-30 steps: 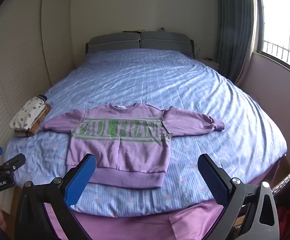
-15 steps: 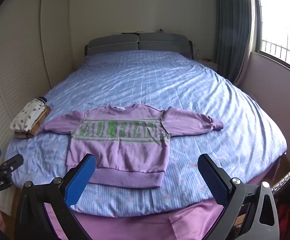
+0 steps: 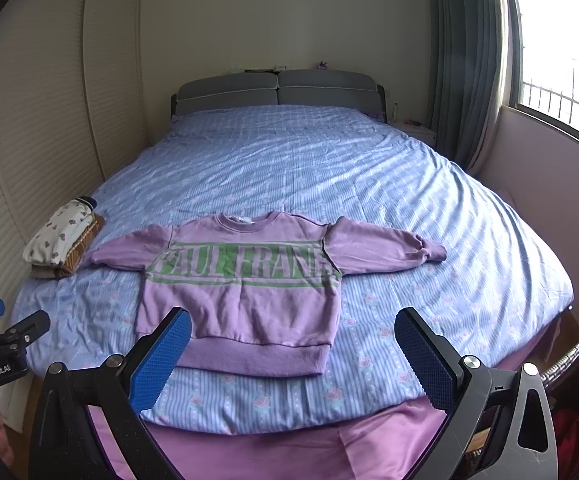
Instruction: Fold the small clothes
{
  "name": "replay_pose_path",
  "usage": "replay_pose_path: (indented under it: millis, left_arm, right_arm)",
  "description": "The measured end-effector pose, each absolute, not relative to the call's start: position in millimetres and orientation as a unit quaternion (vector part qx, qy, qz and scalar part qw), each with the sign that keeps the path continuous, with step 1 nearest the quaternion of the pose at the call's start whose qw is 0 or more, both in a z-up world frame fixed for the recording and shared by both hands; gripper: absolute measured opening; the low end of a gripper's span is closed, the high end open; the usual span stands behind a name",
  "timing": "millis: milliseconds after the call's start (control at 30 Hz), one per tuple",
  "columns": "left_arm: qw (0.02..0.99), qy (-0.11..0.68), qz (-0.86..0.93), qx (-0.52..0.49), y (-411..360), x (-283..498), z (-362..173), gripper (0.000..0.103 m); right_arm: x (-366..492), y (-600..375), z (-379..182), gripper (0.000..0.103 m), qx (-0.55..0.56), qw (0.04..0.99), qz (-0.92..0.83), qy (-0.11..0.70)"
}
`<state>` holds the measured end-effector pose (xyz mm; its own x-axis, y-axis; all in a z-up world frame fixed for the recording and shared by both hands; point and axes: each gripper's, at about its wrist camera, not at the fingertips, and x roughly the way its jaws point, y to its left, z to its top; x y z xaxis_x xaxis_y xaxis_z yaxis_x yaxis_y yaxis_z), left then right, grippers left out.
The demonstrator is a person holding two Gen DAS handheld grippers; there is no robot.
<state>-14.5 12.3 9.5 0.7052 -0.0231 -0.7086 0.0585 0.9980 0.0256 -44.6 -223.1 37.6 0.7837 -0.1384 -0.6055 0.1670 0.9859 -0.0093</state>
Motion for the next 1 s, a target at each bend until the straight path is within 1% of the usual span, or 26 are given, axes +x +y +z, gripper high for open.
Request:
replay_pose_path:
  millis: [1000]
  left_arm:
    - [0.923,0.383,-0.020,0.024,13.6,-18.9,9.4,0.103]
  right_arm:
    - [-49.5,-225.3,33.6,0.103,0.029,0.945,-0.077,0.317]
